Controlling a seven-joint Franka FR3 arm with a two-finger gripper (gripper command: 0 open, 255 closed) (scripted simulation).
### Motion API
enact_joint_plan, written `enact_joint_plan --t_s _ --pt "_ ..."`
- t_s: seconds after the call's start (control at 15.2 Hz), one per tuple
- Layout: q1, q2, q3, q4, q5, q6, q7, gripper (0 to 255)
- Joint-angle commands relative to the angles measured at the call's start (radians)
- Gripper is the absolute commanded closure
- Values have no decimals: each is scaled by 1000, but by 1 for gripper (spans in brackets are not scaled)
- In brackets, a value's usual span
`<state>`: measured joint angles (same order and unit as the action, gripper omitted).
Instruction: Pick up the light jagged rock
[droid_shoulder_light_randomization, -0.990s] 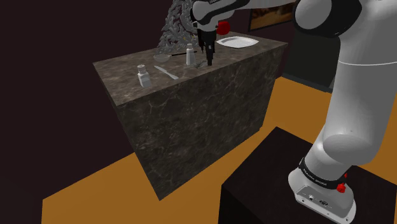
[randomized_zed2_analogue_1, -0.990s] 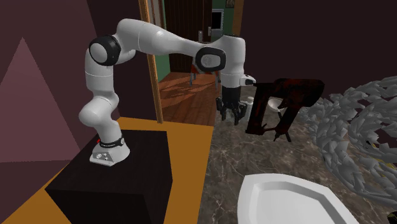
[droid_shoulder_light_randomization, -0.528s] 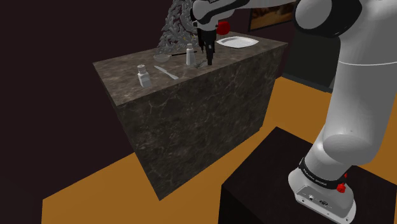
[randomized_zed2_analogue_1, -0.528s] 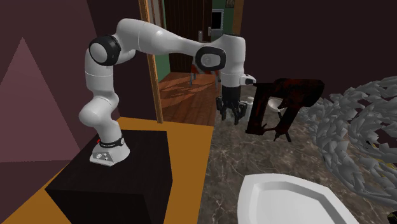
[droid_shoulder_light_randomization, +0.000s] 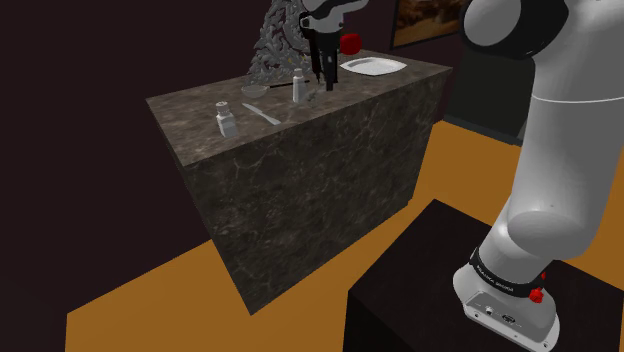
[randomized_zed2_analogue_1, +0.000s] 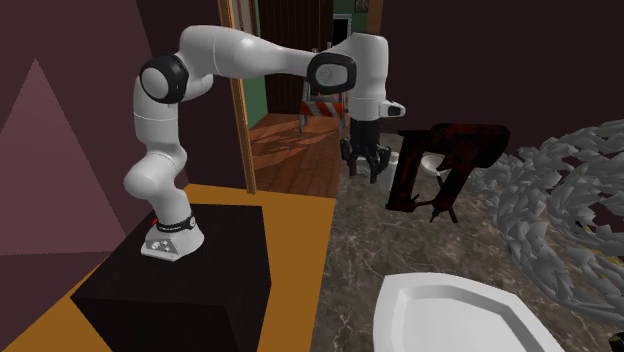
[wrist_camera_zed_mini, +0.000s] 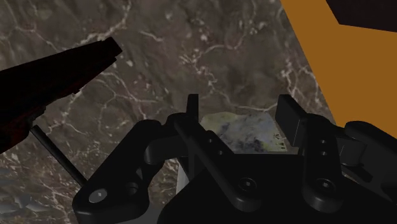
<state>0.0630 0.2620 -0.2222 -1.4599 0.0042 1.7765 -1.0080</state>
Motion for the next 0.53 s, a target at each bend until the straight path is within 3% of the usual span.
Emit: enact_joint_plan --t_s 0.0,0.46 --pt "-2 4 -1 29 1 -26 -3 255" --pt "-6 17 -2 118 5 -101 -7 255"
